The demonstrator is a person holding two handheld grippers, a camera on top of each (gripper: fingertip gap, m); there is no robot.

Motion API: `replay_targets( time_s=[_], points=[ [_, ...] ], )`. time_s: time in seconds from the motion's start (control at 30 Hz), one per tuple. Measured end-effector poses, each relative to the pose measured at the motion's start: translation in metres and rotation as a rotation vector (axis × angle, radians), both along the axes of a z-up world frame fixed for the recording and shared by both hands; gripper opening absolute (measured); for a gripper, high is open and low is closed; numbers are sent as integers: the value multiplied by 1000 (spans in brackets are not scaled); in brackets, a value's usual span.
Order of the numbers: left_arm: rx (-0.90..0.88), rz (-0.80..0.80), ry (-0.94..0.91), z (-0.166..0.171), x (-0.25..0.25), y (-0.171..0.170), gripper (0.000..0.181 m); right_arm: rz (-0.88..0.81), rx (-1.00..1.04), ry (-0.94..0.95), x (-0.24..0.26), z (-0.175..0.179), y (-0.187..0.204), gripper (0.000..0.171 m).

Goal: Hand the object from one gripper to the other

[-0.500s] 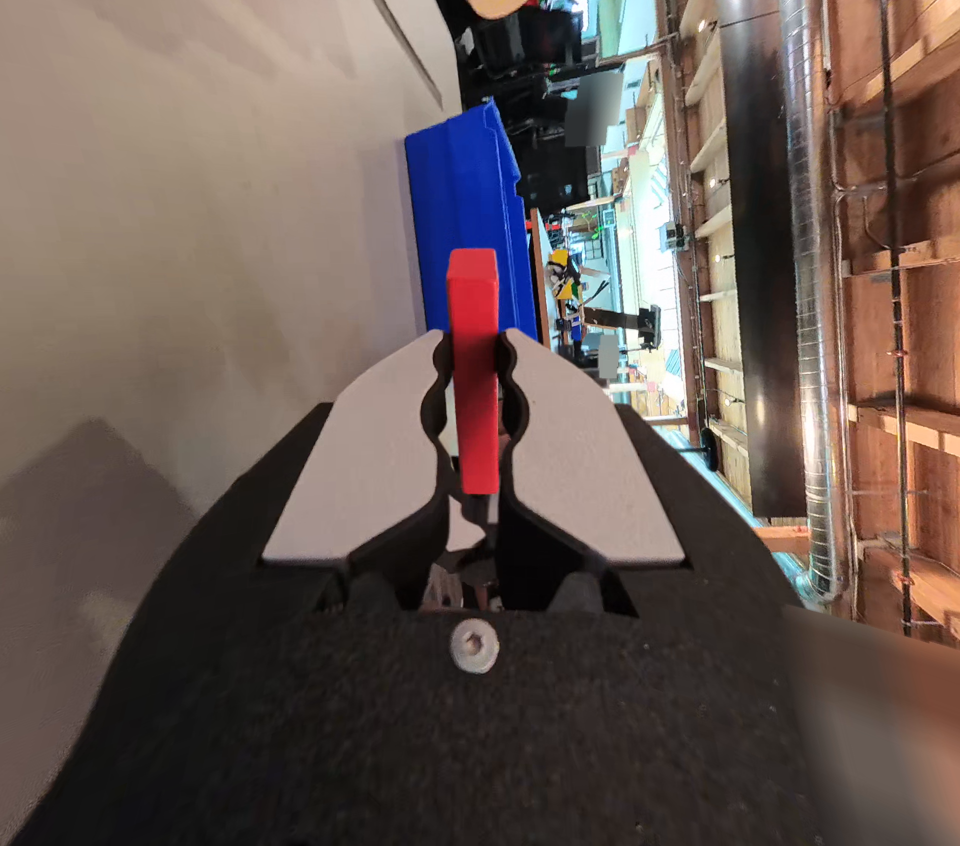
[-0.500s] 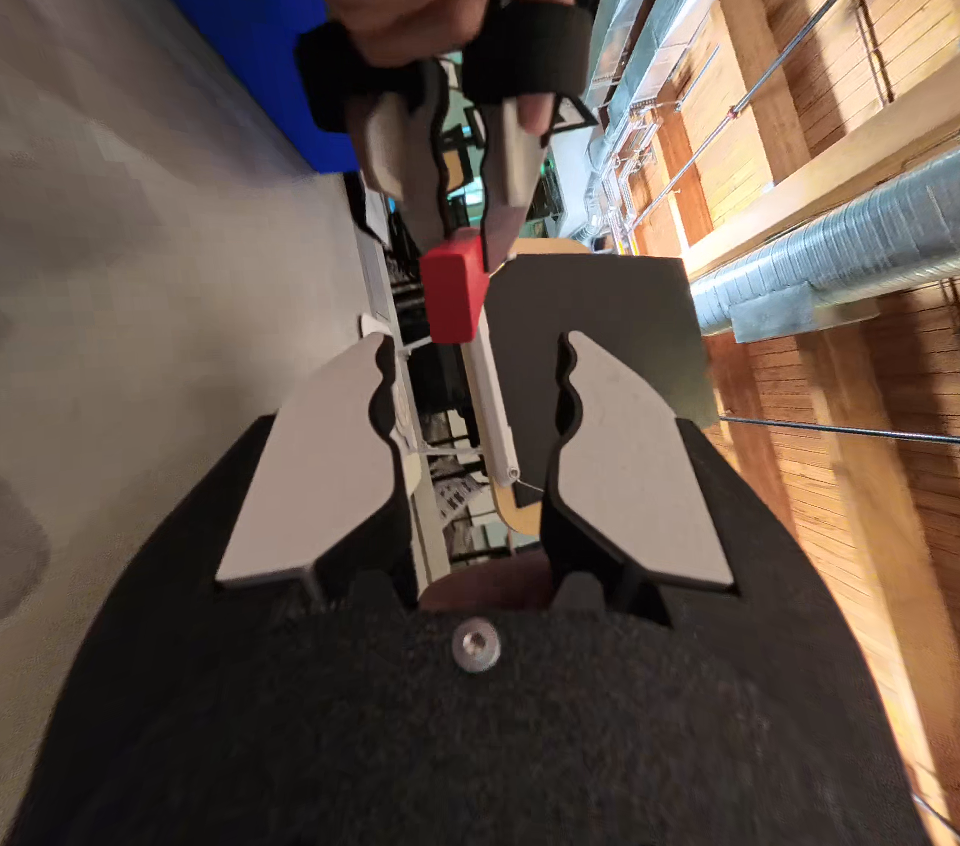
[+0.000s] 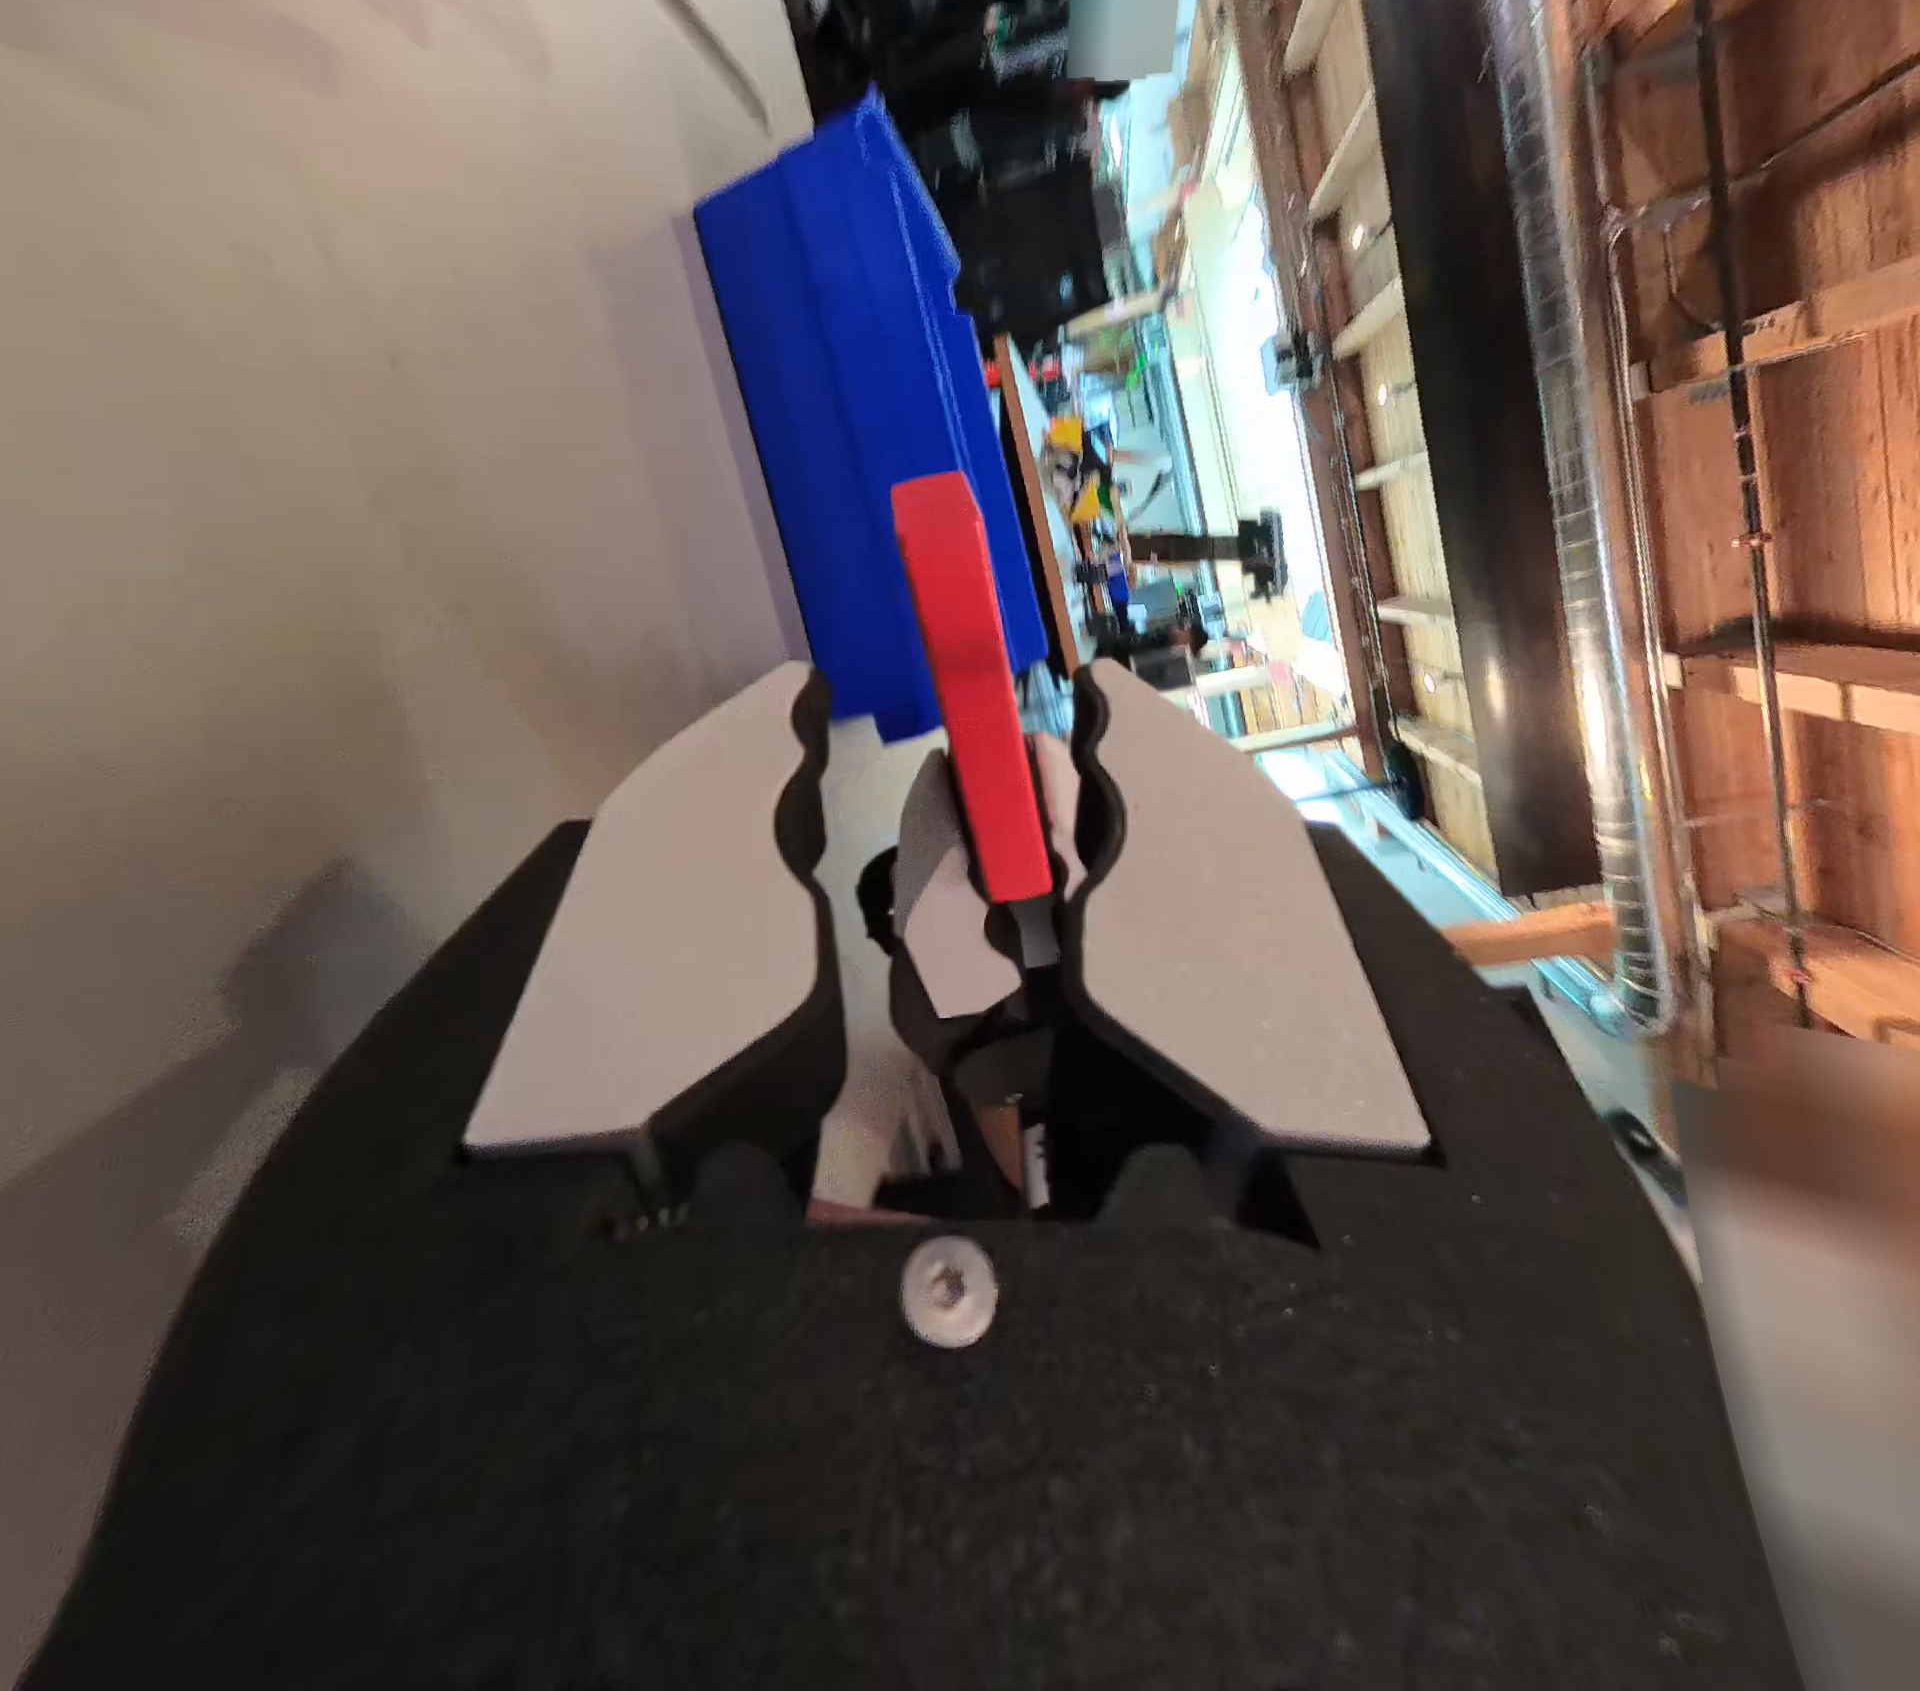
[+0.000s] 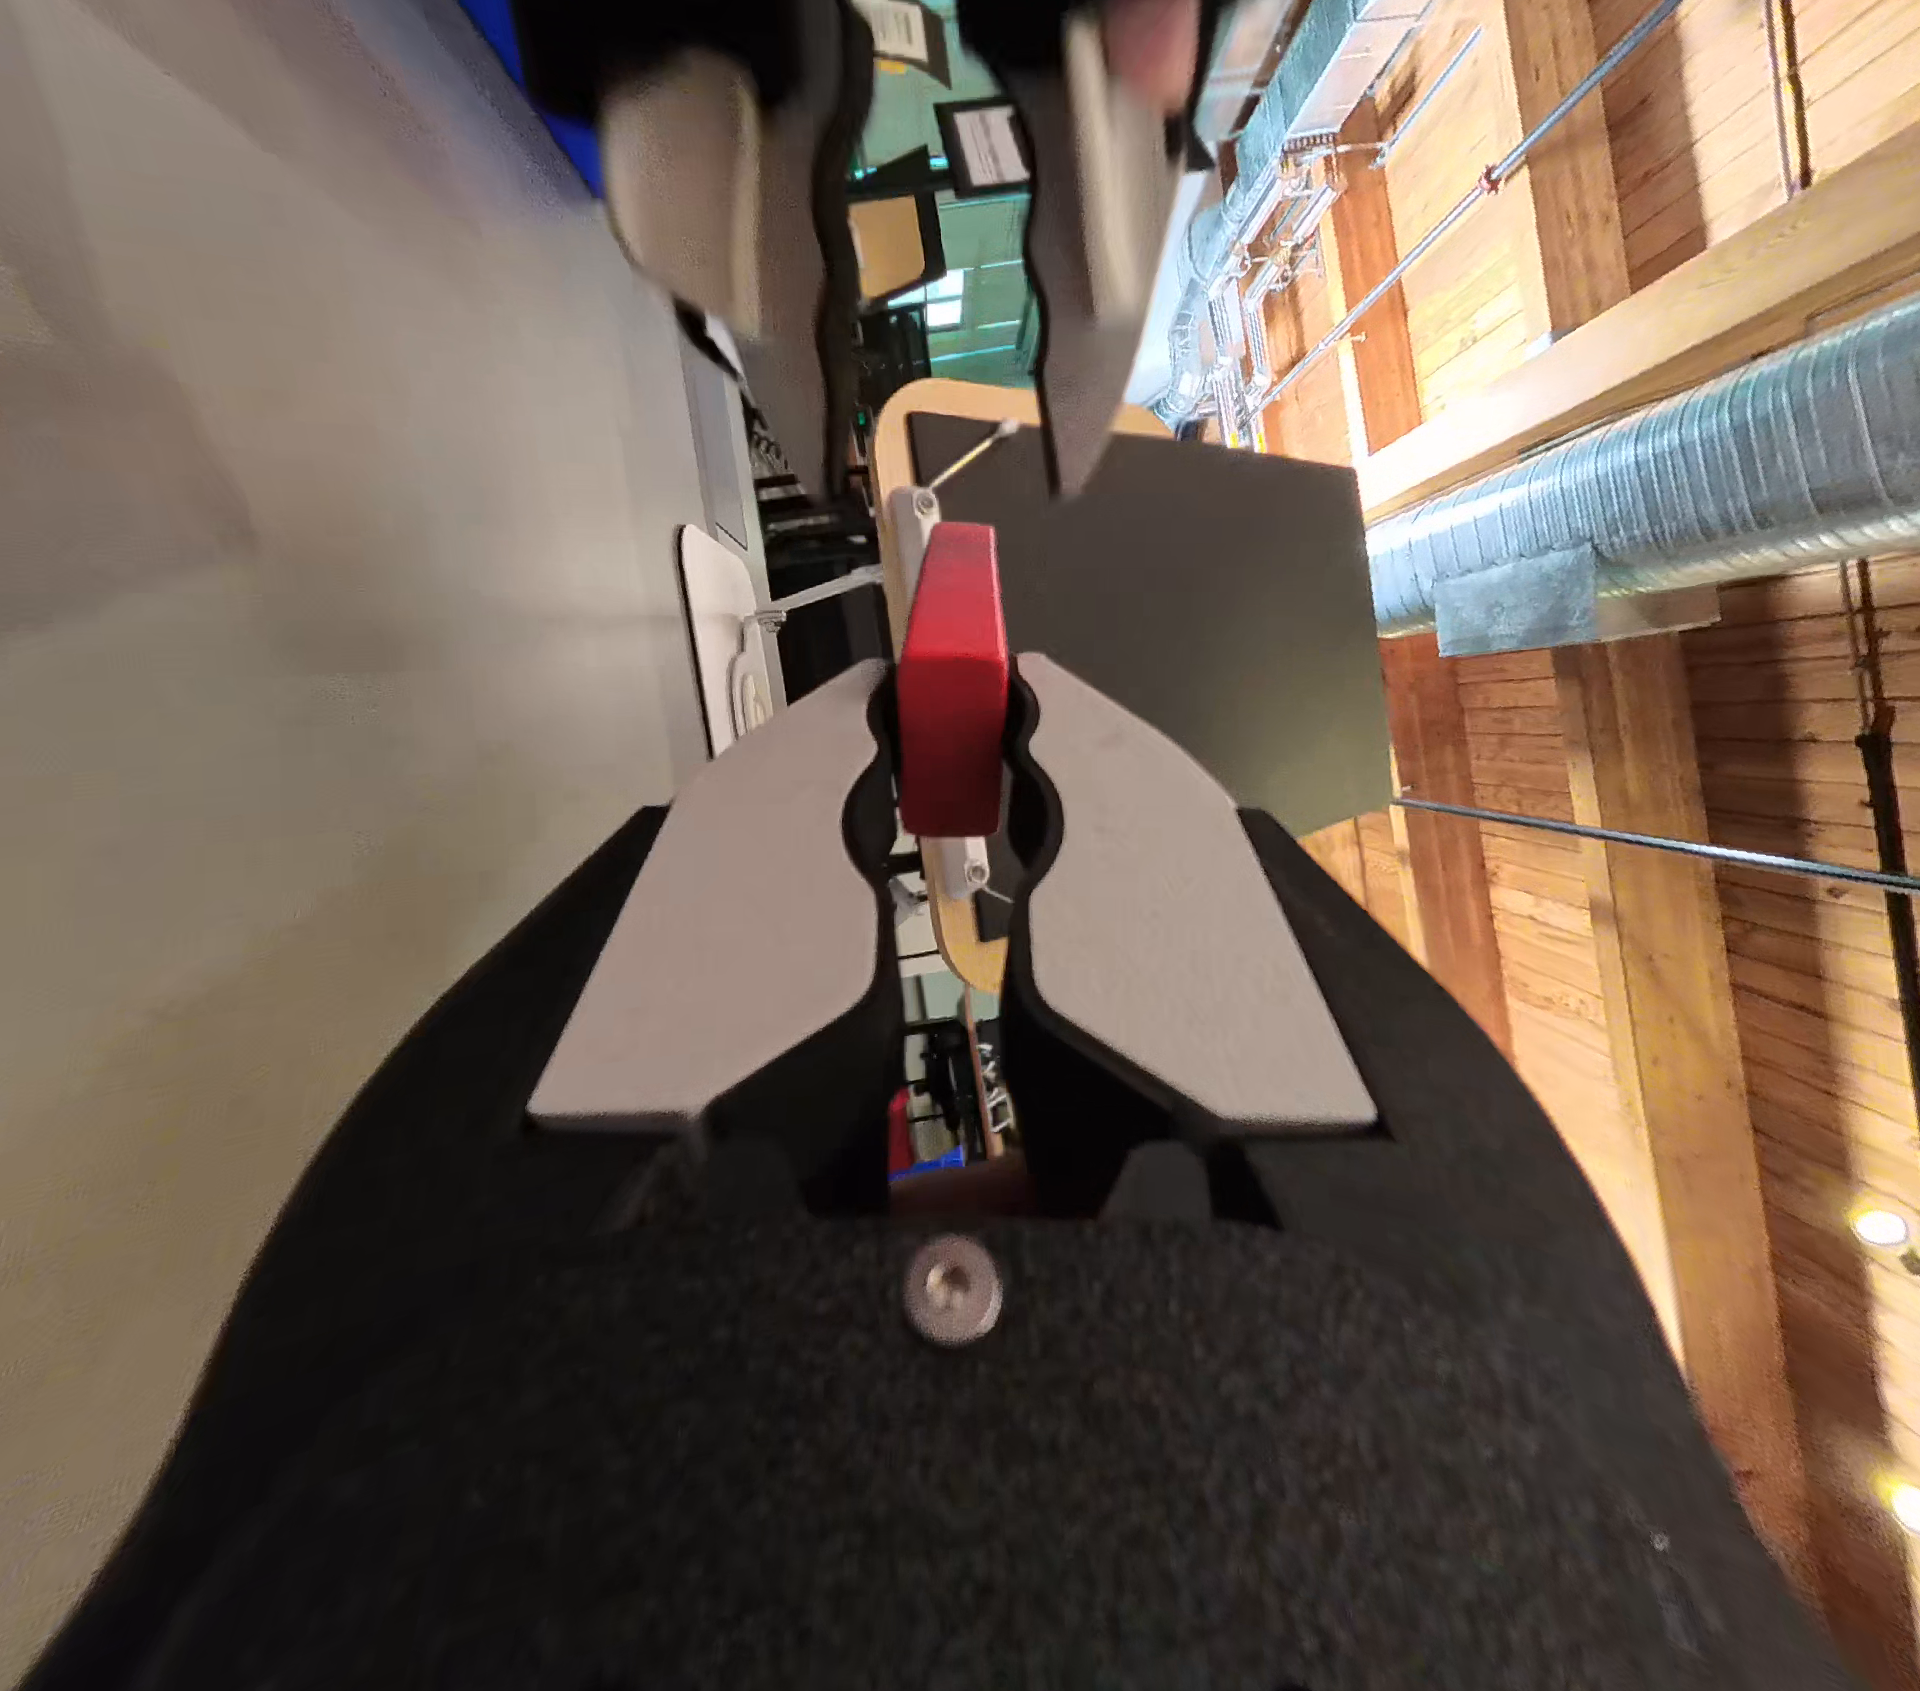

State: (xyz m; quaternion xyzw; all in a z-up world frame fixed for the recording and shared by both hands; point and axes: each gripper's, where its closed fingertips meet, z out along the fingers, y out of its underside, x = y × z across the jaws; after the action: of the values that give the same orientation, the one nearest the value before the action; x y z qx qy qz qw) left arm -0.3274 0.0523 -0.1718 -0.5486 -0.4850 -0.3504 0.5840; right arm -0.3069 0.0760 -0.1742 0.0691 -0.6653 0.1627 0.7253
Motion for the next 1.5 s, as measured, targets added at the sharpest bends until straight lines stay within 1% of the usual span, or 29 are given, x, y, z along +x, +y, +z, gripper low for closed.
replay_targets(
  time_s=[0.07, 0.1, 0.17, 0.23, 0.27, 0.3, 0.37, 0.4, 0.47, 0.53, 0.6, 0.67, 0.73, 0.8, 0.97, 1.07, 1.17, 1.27, 1.37, 1.5],
  points=[
    [0, 78, 115, 4, 6, -16, 46, -11, -67, -25, -4, 7, 12, 17],
    [-55, 102, 205, -1, 15, -22, 45, -17, -121, -49, -7, 12, 19, 17],
    [-248, 116, 403, -24, 34, -29, 46, -15, -256, -104, -9, 31, 34, 17],
    [-502, 125, 585, -51, 42, -39, 44, -18, -389, -144, -11, 61, 52, 17],
    [-625, 135, 641, -60, 41, -45, 43, -21, -456, -161, -13, 79, 64, 17],
    [-698, 142, 685, -62, 39, -48, 42, -32, -522, -182, -15, 98, 79, 17],
    [-745, 165, 756, -59, 36, -50, 41, -82, -669, -241, -21, 131, 119, 17],
    [-768, 169, 772, -59, 35, -51, 41, -112, -750, -293, -25, 142, 143, 17],
    [-792, 160, 777, -63, 35, -52, 41, -207, -891, -394, -36, 147, 196, 17],
    [-782, 164, 765, -64, 35, -54, 41, -376, -966, -412, -50, 131, 262, 17],
    [-755, 145, 744, -64, 36, -51, 41, -577, -1019, -472, -62, 89, 320, 17],
    [-756, 121, 739, -66, 37, -48, 41, -676, -1058, -537, -71, 47, 350, 17],
    [-766, 110, 755, -65, 36, -47, 41, -752, -1054, -559, -76, 16, 369, 17],
    [-768, 104, 778, -64, 36, -45, 41, -795, -1050, -592, -79, -6, 378, 17],
    [-775, 67, 782, -70, 40, -41, 41, -853, -1109, -676, -84, -41, 391, 17],
    [-754, 48, 759, -73, 42, -39, 40, -887, -1119, -713, -82, -58, 397, 17],
    [-730, 33, 765, -71, 44, -35, 40, -915, -1129, -709, -79, -67, 401, 17],
    [-729, 27, 797, -66, 44, -33, 40, -1023, -1091, -796, -64, -74, 402, 18],
    [-727, 16, 819, -65, 47, -32, 39, -1155, -1000, -919, -43, -91, 401, 18],
    [-709, -1, 814, -64, 51, -29, 39, -1248, -967, -1021, -30, -117, 403, 17]
  ],
)
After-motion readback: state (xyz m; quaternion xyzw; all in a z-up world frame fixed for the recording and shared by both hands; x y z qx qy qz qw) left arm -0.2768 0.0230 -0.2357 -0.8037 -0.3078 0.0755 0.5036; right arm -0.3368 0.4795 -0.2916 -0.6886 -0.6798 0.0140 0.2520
